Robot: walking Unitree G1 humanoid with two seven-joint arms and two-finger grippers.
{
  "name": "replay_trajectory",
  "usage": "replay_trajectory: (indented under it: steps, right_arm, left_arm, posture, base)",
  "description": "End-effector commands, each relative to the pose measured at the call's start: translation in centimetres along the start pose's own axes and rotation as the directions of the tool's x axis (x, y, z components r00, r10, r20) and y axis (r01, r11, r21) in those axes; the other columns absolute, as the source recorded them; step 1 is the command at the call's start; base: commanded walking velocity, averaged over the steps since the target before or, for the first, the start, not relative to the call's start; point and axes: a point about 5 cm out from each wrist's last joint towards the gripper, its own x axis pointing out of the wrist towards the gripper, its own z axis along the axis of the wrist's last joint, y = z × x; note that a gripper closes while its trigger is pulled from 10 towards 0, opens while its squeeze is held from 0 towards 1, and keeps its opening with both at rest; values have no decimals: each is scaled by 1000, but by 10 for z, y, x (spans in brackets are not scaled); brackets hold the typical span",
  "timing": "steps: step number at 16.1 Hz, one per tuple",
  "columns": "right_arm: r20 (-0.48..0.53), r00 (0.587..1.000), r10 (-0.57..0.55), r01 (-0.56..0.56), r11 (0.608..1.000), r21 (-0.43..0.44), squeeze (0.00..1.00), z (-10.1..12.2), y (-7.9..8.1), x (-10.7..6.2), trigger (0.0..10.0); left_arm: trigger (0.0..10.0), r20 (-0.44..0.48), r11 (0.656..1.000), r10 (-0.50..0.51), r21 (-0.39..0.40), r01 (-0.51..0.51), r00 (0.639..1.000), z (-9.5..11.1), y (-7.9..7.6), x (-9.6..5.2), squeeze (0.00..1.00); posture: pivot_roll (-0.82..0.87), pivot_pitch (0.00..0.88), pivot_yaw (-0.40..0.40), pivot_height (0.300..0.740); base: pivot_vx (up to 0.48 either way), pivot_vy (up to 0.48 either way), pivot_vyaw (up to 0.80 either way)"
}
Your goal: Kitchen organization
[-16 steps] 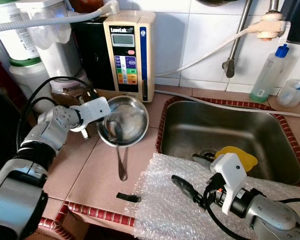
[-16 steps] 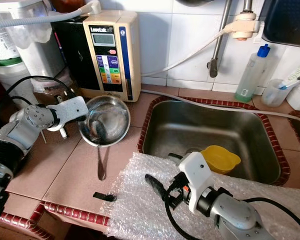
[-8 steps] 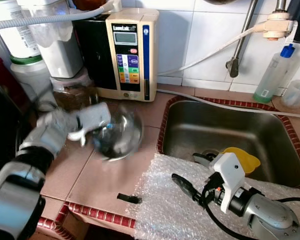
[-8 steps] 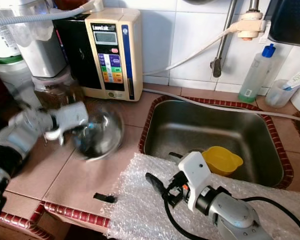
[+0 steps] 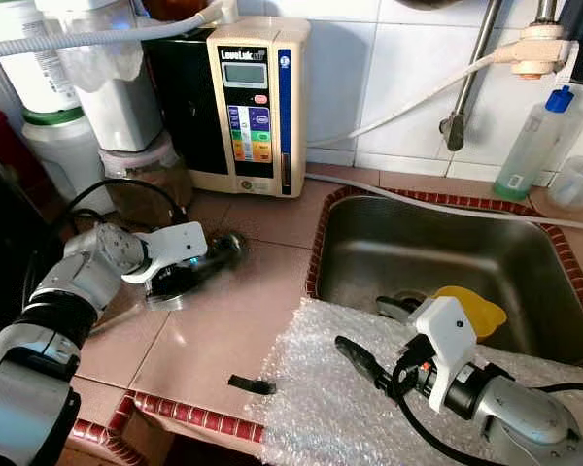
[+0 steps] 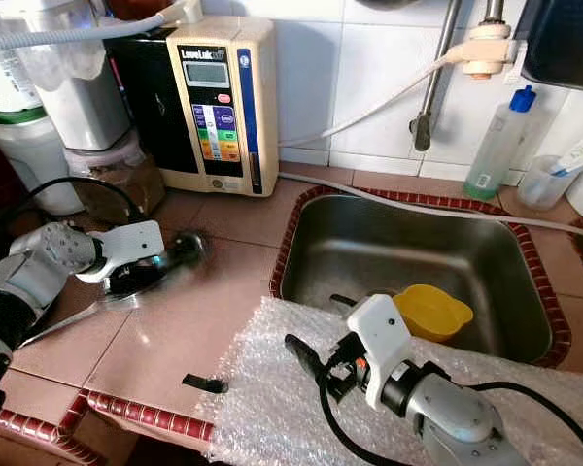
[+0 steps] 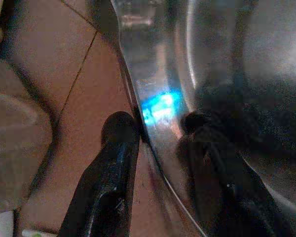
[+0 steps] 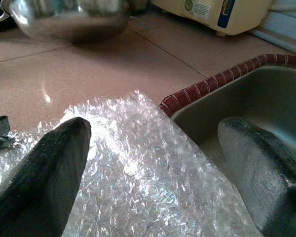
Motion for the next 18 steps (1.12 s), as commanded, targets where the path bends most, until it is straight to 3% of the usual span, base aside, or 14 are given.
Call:
replay_trajectory:
  steps: [1,7,11,12,16,17,18]
  right_arm:
    - [4,1000,1,-1,1000,-8,0,0,0,1,10000]
    - [17,1000,-22,23,1000,-19,0,2,-4,1,10000]
    - [117,992,-44,44,999,-1,0,18,-6,1,10000]
    - [123,992,-38,38,999,-3,0,20,-6,1,10000]
    - [121,992,-29,30,1000,-5,0,20,-7,1,10000]
    - [119,993,-26,27,1000,-7,0,20,-7,1,10000]
    - [120,992,-25,26,1000,-10,0,21,-7,1,10000]
  left_arm:
    - [10000,-48,998,-43,-50,40,998,-10,-16,11,0]
    - [10000,40,996,25,-92,-21,999,5,-13,13,0]
    - [10000,199,980,107,-189,-69,974,29,-13,10,0]
    - [10000,222,972,136,-219,-86,965,32,-13,9,1000]
    - [10000,250,974,134,-209,-81,959,39,-12,-1,1000]
    - [10000,250,978,150,-182,-106,956,41,-9,-4,1000]
    - [10000,260,965,229,-189,-183,938,45,4,-9,1000]
  posture:
    - [52,44,47,740]
    - [54,44,45,740]
    - [56,44,40,740]
    - [56,44,38,740]
    - [58,40,32,740]
    - [59,38,31,740]
    - [58,37,32,740]
  base:
    - [0,0,0]
    - [0,0,0]
    - [0,0,0]
    - [0,0,0]
    - [0,0,0]
    - [0,0,0]
    - [0,0,0]
